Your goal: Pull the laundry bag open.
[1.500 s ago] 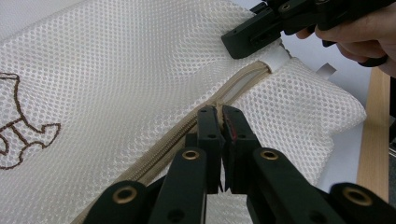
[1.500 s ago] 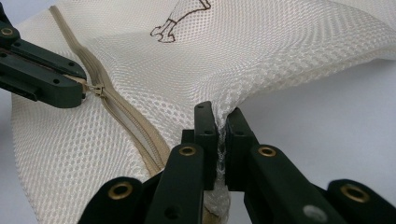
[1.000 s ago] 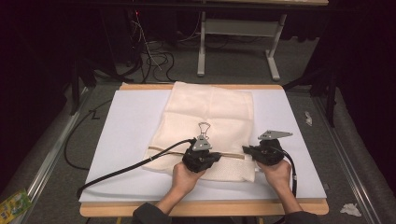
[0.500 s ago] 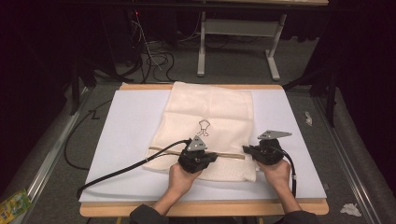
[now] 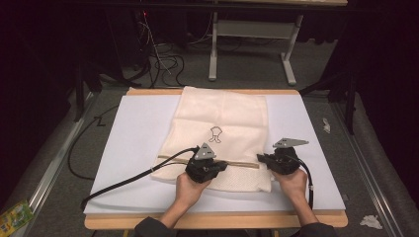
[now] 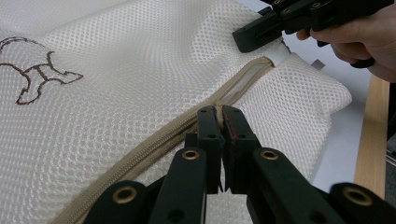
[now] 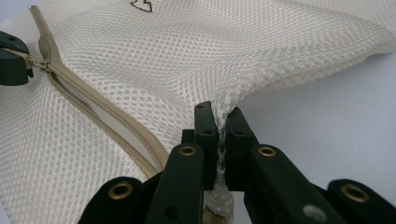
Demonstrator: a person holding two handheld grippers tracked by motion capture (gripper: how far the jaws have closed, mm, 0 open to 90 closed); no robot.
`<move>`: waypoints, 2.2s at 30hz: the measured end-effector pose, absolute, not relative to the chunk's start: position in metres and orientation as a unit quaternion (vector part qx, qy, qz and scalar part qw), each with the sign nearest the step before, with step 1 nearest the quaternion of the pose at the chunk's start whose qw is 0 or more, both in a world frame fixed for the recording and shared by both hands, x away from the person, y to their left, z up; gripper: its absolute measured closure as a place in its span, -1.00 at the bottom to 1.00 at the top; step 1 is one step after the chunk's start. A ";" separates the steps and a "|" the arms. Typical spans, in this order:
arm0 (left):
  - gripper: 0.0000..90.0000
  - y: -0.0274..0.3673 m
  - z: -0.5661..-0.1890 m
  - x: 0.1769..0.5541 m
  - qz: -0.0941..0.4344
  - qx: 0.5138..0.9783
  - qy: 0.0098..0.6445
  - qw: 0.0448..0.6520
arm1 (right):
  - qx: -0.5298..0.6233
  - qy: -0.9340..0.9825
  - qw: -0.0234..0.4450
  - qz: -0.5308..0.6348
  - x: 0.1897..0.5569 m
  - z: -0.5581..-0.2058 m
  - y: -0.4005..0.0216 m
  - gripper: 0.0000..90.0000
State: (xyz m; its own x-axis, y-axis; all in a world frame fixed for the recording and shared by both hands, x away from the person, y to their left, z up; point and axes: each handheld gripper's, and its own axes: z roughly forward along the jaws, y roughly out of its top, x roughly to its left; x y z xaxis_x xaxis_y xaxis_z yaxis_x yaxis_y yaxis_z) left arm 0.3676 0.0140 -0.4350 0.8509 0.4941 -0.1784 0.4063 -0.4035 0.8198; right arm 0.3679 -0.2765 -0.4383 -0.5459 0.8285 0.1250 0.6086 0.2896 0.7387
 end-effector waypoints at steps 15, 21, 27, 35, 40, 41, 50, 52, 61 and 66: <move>0.94 0.028 -0.439 0.369 0.048 0.827 0.281 0.484 | 0.458 0.789 0.142 0.384 0.371 -0.444 -0.277 0.95; 0.94 0.032 -0.438 0.369 0.048 0.827 0.284 0.483 | 0.459 0.789 0.141 0.384 0.371 -0.444 -0.277 0.95; 0.94 0.037 -0.438 0.369 0.049 0.825 0.288 0.483 | 0.460 0.788 0.141 0.385 0.372 -0.445 -0.277 0.95; 0.94 0.042 -0.436 0.370 0.051 0.824 0.292 0.483 | 0.464 0.786 0.138 0.385 0.371 -0.446 -0.278 0.95; 0.94 0.048 -0.437 0.370 0.049 0.821 0.297 0.484 | 0.464 0.786 0.135 0.387 0.371 -0.448 -0.279 0.95; 0.94 0.048 -0.437 0.369 0.051 0.822 0.298 0.483 | 0.463 0.786 0.133 0.387 0.372 -0.449 -0.279 0.95; 0.94 0.049 -0.436 0.368 0.056 0.822 0.295 0.484 | 0.462 0.786 0.135 0.388 0.371 -0.449 -0.279 0.95; 0.94 0.049 -0.436 0.367 0.055 0.823 0.295 0.483 | 0.464 0.785 0.134 0.388 0.371 -0.449 -0.279 0.95; 0.94 0.058 -0.434 0.366 0.064 0.821 0.301 0.481 | 0.465 0.784 0.136 0.387 0.373 -0.450 -0.281 0.95; 0.94 0.059 -0.433 0.367 0.060 0.819 0.302 0.485 | 0.465 0.784 0.135 0.389 0.373 -0.449 -0.280 0.95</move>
